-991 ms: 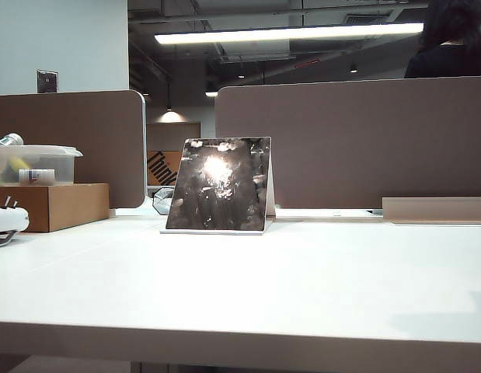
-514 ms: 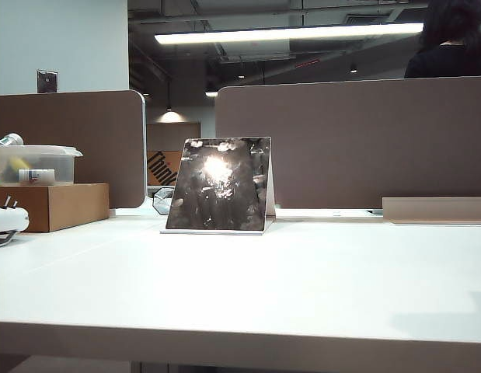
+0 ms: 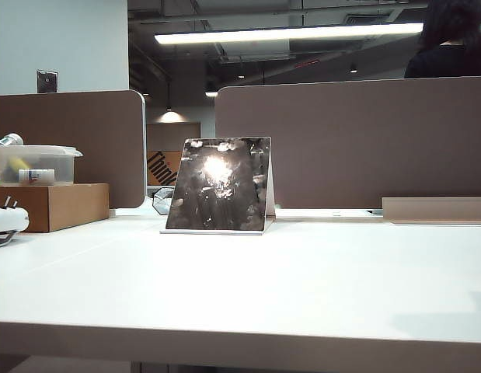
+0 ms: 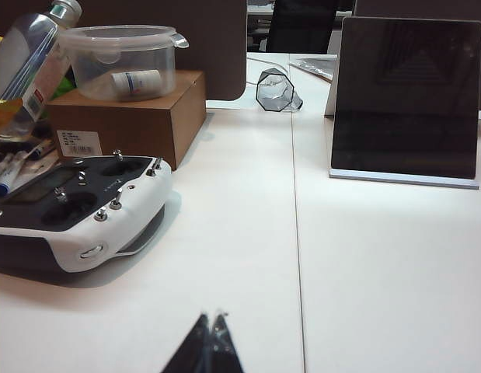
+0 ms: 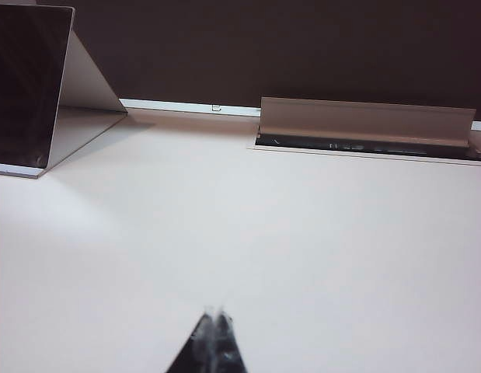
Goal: Push the center of the mirror on the table forward to move it for a short distance.
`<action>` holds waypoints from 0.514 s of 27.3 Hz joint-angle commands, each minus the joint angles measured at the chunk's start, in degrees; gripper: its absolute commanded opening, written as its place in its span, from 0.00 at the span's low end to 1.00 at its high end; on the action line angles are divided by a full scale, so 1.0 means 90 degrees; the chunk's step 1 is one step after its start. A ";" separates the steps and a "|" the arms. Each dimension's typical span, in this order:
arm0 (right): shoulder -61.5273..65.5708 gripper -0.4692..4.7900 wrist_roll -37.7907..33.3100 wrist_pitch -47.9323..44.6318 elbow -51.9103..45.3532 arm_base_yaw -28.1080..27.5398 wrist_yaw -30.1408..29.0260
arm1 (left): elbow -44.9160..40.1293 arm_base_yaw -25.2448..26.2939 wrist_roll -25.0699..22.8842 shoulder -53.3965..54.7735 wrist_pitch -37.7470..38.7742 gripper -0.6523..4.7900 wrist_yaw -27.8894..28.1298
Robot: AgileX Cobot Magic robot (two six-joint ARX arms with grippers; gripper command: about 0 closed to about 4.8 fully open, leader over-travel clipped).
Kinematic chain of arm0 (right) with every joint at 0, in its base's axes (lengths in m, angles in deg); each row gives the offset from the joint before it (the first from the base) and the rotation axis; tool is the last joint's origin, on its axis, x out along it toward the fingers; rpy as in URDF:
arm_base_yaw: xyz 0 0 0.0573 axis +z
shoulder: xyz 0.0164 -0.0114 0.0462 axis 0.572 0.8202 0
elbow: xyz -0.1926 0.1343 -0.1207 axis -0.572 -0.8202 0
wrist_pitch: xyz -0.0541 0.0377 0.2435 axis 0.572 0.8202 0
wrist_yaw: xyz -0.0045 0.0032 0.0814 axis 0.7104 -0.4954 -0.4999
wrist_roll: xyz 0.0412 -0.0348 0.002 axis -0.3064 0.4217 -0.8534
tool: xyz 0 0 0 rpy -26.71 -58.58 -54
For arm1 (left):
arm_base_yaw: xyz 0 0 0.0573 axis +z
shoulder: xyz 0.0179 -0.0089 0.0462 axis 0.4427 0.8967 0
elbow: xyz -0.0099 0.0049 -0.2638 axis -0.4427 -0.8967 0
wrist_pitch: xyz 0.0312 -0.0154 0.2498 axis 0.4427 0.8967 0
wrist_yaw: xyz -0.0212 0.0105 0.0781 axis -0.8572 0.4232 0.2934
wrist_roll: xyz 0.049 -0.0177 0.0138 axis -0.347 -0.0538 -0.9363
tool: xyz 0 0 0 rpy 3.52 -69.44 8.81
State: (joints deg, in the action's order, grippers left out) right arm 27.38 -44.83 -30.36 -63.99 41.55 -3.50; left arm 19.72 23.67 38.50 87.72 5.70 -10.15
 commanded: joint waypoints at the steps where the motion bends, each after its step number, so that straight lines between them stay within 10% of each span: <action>1: 0.0002 0.08 -0.0002 -0.0090 -0.0027 0.0002 0.0005 | -0.0005 0.0012 -0.0185 0.0002 -0.0121 0.12 -0.0019; 14: 0.0002 0.08 -0.0002 -0.0090 -0.0027 0.0002 0.0005 | -0.0005 0.0012 -0.0185 0.0002 -0.0080 0.12 -0.0024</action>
State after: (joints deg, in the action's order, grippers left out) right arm 27.38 -44.80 -30.36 -63.99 41.55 -3.50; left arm 19.70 23.67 37.06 87.72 5.70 -10.15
